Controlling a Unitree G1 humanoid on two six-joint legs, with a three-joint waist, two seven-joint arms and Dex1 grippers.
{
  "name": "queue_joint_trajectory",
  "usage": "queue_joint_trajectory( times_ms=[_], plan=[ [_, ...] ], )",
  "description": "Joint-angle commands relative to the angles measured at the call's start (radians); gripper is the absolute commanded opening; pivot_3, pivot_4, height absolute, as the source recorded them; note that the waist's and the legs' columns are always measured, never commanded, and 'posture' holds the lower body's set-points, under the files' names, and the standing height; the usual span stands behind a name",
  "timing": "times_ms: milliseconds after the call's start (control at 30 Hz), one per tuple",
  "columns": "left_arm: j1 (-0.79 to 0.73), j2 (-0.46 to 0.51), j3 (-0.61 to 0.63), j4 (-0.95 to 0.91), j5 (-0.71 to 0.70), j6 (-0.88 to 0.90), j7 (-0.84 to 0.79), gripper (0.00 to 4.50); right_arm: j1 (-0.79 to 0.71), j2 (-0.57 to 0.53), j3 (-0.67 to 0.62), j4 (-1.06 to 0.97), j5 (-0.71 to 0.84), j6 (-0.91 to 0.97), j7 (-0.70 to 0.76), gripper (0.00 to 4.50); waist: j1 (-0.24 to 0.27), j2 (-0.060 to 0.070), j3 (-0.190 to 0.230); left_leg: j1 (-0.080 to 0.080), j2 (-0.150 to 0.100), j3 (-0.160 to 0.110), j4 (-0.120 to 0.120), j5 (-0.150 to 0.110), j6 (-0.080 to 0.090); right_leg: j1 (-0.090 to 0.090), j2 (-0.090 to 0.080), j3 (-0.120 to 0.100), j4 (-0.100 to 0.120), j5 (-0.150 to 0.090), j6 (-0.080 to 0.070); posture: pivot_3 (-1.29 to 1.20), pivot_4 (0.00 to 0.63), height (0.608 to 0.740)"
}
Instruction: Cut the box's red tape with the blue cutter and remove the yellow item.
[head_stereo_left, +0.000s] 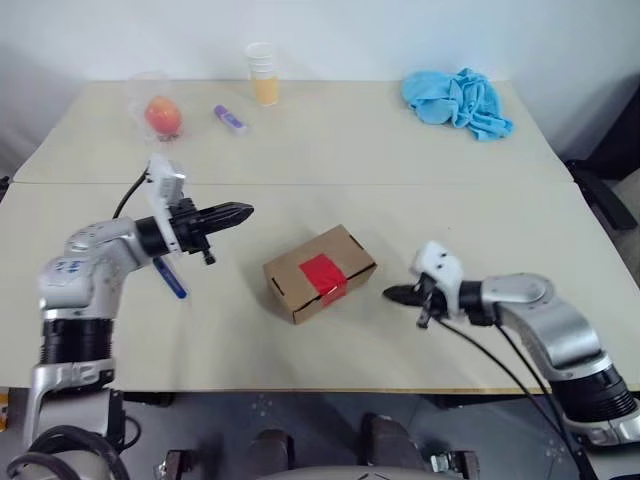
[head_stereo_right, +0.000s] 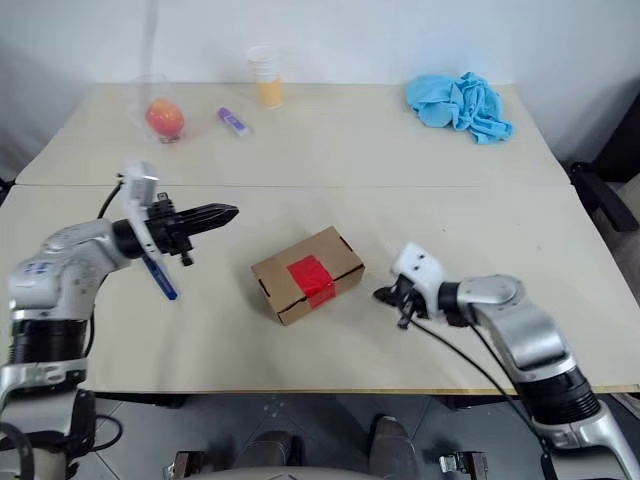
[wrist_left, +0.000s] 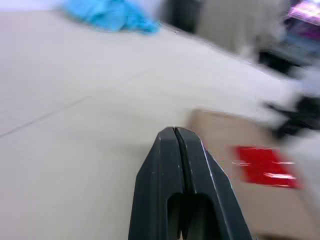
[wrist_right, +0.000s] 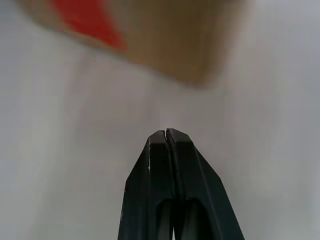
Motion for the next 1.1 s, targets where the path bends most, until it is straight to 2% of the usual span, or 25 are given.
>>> queue_joint_trajectory(
  times_ms=[33,100,333,500,733,867,1000,1100],
  plan=[
    [0.013,-0.007,-0.107,0.013,0.074,-0.037,-0.066,0.0,-0.035,0.053,0.002,-0.067,0.024,0.047,-0.06,0.05,-0.002,0.0,0.0,-0.001,0.0,0.0,0.0,0.0,0.0,-0.001,0.0,0.0,0.0,0.0,0.0,0.0,0.15,0.74],
    [0.032,0.008,-0.16,-0.004,0.103,-0.045,-0.111,0.0,-0.07,0.087,0.004,-0.054,0.016,0.055,-0.093,0.05,-0.011,0.0,0.0,-0.001,0.0,0.0,0.0,0.0,0.0,-0.001,0.0,0.0,0.0,0.0,0.0,0.0,0.15,0.74],
    [0.14,0.016,-0.169,-0.185,0.023,0.064,-0.184,0.0,-0.172,0.105,0.004,0.078,-0.01,-0.004,-0.099,0.05,-0.012,0.0,0.0,-0.001,0.0,-0.001,0.0,0.0,0.0,-0.001,0.0,0.0,0.0,0.0,0.0,0.0,0.15,0.74],
    [0.221,-0.018,-0.175,-0.316,0.007,0.116,-0.126,0.0,-0.234,0.113,0.038,0.204,-0.037,-0.103,-0.04,0.05,-0.01,0.0,0.0,-0.001,0.0,-0.001,0.0,0.0,0.0,-0.001,0.0,0.0,0.0,0.0,0.0,0.0,0.15,0.74],
    [0.281,-0.052,-0.133,-0.392,-0.01,0.158,-0.033,0.0,-0.334,0.152,0.076,0.447,-0.117,-0.306,0.023,0.05,-0.014,0.0,0.0,-0.001,0.001,-0.001,0.0,0.0,0.0,-0.001,0.0,0.0,0.0,0.0,0.0,0.0,0.15,0.74],
    [0.278,-0.07,-0.125,-0.379,-0.004,0.142,0.002,0.0,-0.353,0.129,0.065,0.52,-0.16,-0.406,0.049,0.05,-0.013,0.0,0.0,-0.001,0.001,-0.001,0.0,0.0,0.0,-0.001,0.0,0.0,0.0,0.0,0.0,0.0,0.15,0.74],
    [0.284,-0.062,-0.125,-0.388,0.003,0.13,0.005,0.0,-0.339,0.096,0.005,0.517,-0.127,-0.441,0.091,0.05,-0.012,0.0,0.0,-0.001,0.0,-0.001,0.0,0.0,0.0,-0.001,-0.001,0.0,0.0,0.0,0.0,0.0,0.15,0.74],
    [0.337,-0.02,-0.012,-0.462,-0.073,0.146,-0.006,0.0,-0.277,0.027,-0.077,0.45,-0.035,-0.433,0.188,0.05,-0.012,0.0,0.0,-0.001,0.001,-0.001,0.0,0.0,0.0,-0.001,0.0,0.0,-0.001,0.0,0.0,0.0,0.15,0.74]
  ],
)
